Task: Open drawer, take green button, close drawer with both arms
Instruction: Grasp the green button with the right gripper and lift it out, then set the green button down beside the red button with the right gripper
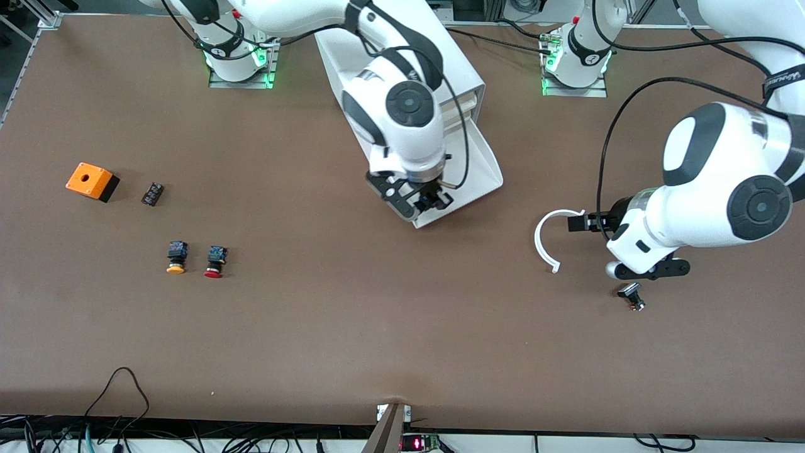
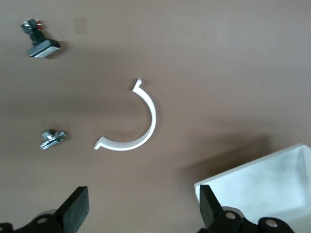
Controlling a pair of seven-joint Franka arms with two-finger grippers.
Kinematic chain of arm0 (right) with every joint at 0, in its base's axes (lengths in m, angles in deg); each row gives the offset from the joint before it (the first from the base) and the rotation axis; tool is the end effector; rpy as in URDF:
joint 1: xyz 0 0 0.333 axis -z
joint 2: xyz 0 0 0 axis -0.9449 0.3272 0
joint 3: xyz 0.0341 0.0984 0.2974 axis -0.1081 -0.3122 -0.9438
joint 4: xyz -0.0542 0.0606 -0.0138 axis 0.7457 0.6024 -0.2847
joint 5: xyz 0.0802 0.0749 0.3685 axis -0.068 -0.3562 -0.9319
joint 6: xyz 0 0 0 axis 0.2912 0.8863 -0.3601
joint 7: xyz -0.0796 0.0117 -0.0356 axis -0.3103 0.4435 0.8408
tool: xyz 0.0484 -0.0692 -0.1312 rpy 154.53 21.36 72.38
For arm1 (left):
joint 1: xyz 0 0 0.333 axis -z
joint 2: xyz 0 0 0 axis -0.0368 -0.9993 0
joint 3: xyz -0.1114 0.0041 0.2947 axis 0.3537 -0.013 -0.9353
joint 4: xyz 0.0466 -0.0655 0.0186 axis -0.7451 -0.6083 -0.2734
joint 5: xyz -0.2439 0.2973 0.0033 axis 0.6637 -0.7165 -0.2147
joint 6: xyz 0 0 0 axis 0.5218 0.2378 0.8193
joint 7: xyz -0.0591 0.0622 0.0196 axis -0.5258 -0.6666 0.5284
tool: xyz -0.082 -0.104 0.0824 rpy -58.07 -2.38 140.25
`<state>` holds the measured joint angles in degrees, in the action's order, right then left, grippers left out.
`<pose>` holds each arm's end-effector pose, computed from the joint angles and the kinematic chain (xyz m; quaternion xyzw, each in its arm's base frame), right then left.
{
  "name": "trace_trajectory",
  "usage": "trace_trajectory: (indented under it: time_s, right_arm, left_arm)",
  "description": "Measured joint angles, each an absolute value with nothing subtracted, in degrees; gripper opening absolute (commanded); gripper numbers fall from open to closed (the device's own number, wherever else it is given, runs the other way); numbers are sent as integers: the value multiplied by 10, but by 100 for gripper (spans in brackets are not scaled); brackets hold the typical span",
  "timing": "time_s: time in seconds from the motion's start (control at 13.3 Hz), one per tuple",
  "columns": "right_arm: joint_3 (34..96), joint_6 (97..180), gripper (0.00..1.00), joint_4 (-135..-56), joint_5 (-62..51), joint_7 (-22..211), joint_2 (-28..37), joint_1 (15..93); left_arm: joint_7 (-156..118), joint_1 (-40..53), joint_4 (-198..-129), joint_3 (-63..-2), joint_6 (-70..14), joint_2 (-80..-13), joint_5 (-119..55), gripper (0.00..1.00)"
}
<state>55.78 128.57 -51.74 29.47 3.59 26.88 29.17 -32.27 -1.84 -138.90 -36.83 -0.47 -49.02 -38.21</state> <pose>0.5472 0.5389 0.3502 -0.9320 0.3584 0.0205 0.0501 0.6383 -0.1400 0.3989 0.9884 0.0603 -0.1330 0.0427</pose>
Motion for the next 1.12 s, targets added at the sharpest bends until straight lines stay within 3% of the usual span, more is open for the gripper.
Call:
trace_trajectory:
  time_s: [0.38, 0.67, 0.9, 1.12]
  right_arm:
    - [560, 1200, 0, -523, 288, 367, 233, 407]
    - [563, 1196, 0, -578, 287, 641, 219, 514]
    - [565, 1262, 0, -665, 287, 762, 199, 571]
    - [571, 1412, 0, -824, 287, 845, 162, 601]
  left_arm:
    - [-406, -18, -1560, -345, -231, -463, -331, 100]
    - [-526, -1, -1680, -298, -390, -456, -330, 100]
    - [-605, 46, -1708, -293, -438, -469, -330, 100]
    - [-612, 50, -1731, -295, -484, -481, -331, 100]
